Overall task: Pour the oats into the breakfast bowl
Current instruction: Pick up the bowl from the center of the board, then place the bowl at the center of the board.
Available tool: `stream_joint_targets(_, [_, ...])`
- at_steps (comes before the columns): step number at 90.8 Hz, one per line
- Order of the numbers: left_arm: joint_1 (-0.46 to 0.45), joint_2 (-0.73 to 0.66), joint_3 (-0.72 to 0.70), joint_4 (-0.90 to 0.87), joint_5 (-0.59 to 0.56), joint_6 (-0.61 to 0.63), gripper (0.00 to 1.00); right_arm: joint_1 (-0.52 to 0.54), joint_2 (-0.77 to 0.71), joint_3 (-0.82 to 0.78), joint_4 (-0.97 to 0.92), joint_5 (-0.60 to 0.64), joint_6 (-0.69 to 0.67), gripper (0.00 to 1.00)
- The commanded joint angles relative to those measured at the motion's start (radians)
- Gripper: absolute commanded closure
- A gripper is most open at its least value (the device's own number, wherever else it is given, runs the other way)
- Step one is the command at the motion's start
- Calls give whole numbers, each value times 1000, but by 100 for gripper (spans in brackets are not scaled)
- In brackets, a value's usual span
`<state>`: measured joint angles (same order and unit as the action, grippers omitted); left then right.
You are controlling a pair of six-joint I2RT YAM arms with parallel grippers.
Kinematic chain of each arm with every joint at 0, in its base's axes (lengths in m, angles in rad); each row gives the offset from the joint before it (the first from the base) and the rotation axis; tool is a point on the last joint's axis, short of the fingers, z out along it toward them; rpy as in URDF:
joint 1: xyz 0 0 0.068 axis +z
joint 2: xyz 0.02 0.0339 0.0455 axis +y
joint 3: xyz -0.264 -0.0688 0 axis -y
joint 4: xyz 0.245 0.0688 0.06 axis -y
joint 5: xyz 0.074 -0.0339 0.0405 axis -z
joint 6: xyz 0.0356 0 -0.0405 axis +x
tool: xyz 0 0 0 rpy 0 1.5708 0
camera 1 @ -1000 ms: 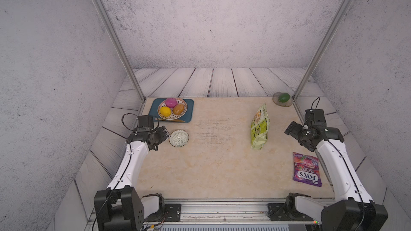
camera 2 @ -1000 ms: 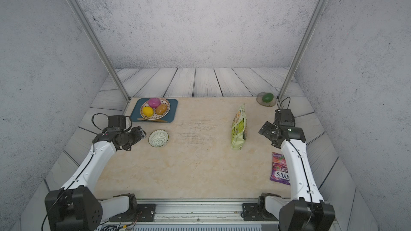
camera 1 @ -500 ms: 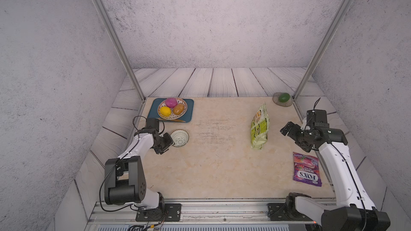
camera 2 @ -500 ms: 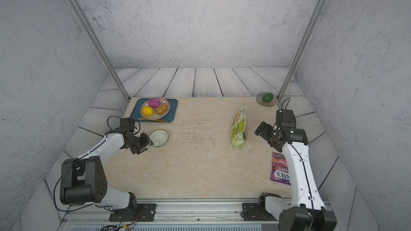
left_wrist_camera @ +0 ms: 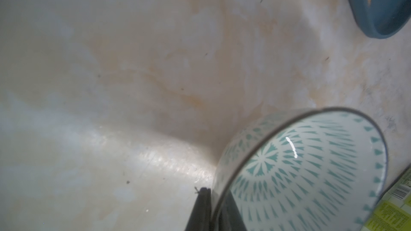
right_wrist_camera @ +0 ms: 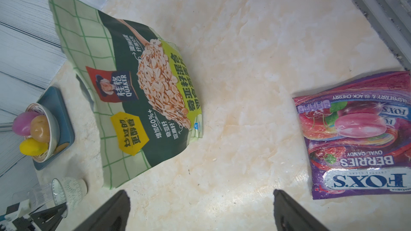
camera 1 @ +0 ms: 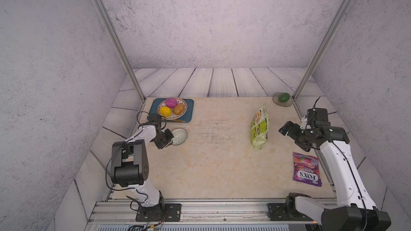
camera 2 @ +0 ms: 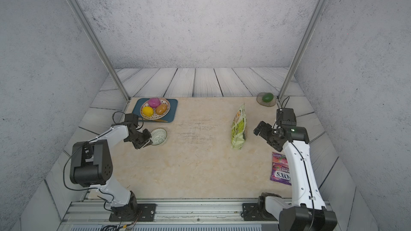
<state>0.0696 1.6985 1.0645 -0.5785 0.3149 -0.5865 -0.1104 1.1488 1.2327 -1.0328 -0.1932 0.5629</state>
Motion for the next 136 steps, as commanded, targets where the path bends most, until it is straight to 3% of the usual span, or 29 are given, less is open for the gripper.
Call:
stream_joint_targets(1, [-5,9,14,-44,-17,2,99,2,23,54,-66,-12,-36,1])
stream_joint_targets(20, [-62,-57,48,-135,10,-30,100,3,40,98,-120,-30,-44,1])
stream_joint_targets(48, [-391,-57,48,-139,14,-150,100,16,65,135,-152,-69,-57,1])
stream_joint_targets(74, [-575,53,169,-207,-29,-123,100,45,98,167,-139,-94,-55,1])
stream_joint_targets(91, [-615,152,283,-245,-64,-84,100,64,117,173,-128,-91,-53,1])
stream_joint_targets(113, [-648,237,361,-231,-29,-67,100,81,155,201,-134,-95,-75,1])
stream_joint_targets(123, [-657,257,356,-236,-15,-60,93,93,188,218,-147,-89,-88,1])
stream_joint_targets(136, [-656,221,323,-239,-35,-56,76,120,252,252,-152,-63,-106,3])
